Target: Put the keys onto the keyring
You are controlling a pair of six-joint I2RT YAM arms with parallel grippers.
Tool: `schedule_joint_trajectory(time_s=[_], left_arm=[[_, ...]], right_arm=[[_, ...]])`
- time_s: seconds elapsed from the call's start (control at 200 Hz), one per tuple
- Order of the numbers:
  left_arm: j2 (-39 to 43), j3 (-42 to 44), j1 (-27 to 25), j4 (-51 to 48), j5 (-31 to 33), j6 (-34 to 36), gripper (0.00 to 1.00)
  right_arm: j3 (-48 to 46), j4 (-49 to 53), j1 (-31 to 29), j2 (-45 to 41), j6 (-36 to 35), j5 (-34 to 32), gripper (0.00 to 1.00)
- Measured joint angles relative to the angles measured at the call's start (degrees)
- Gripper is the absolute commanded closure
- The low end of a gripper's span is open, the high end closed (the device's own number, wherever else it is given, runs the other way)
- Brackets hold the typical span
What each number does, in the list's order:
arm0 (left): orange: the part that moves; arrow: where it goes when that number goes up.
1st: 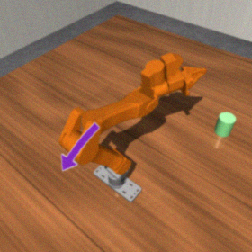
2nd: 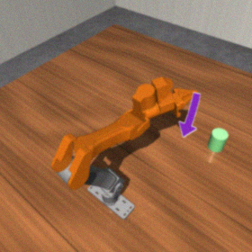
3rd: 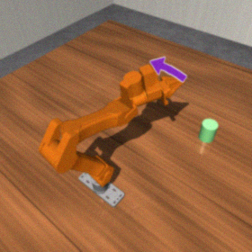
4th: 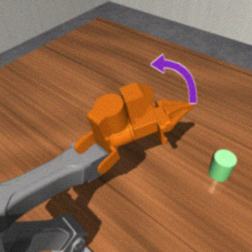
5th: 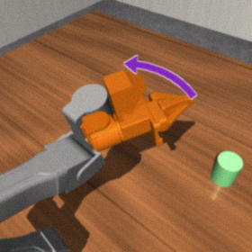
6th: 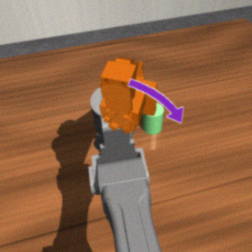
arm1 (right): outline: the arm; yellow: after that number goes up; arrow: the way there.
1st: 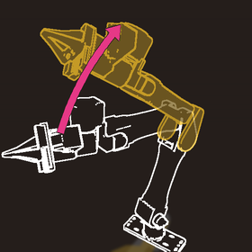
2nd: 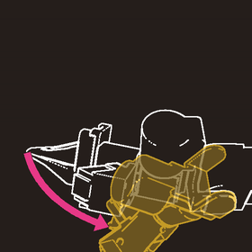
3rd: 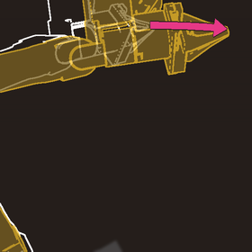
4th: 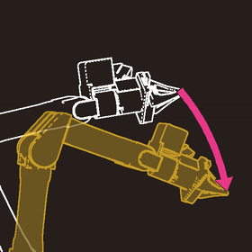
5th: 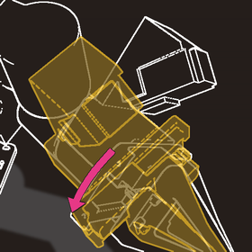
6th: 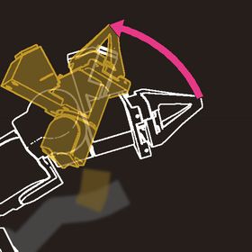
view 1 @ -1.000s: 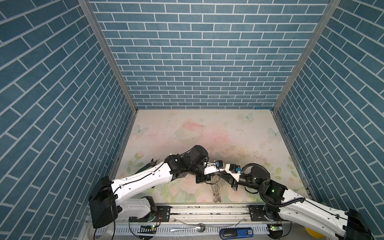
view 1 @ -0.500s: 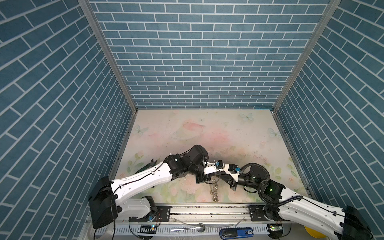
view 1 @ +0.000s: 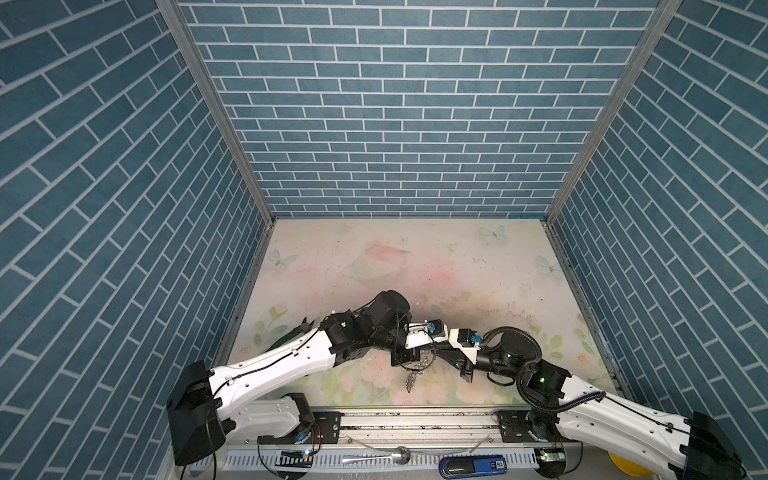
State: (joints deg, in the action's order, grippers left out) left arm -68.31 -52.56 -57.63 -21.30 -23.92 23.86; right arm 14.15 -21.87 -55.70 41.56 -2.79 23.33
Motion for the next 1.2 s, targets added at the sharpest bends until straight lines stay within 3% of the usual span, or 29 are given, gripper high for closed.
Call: schedule_joint_trajectory(time_s=[0.33,0.505,0.575,0.775,1.195], left_arm=[[-0.1,0.0,0.0,-0.3,-1.4,0.5,0.99],[0.8,1.3,0.0,2.3,-0.5,-0.3,0.77],[3.9,4.9,0.2,6.8,0.2,-1.3,0.73],[12.5,13.3,3.8,17.5,-1.1,-5.3,0.75],[8.1,14.6,4.2,24.9,-7.9,-8.5,0.82]], right_arm=[[0.0,0.2,0.0,0.6,0.9,0.8,1.0],[-0.4,-0.5,0.0,0.1,1.8,0.5,1.0],[-1.8,-2.9,0.1,-1.0,3.0,0.2,1.0],[-6.5,-12.9,1.2,-1.9,7.5,0.1,1.0],[-8.3,-28.4,1.4,5.0,12.2,1.5,1.0]])
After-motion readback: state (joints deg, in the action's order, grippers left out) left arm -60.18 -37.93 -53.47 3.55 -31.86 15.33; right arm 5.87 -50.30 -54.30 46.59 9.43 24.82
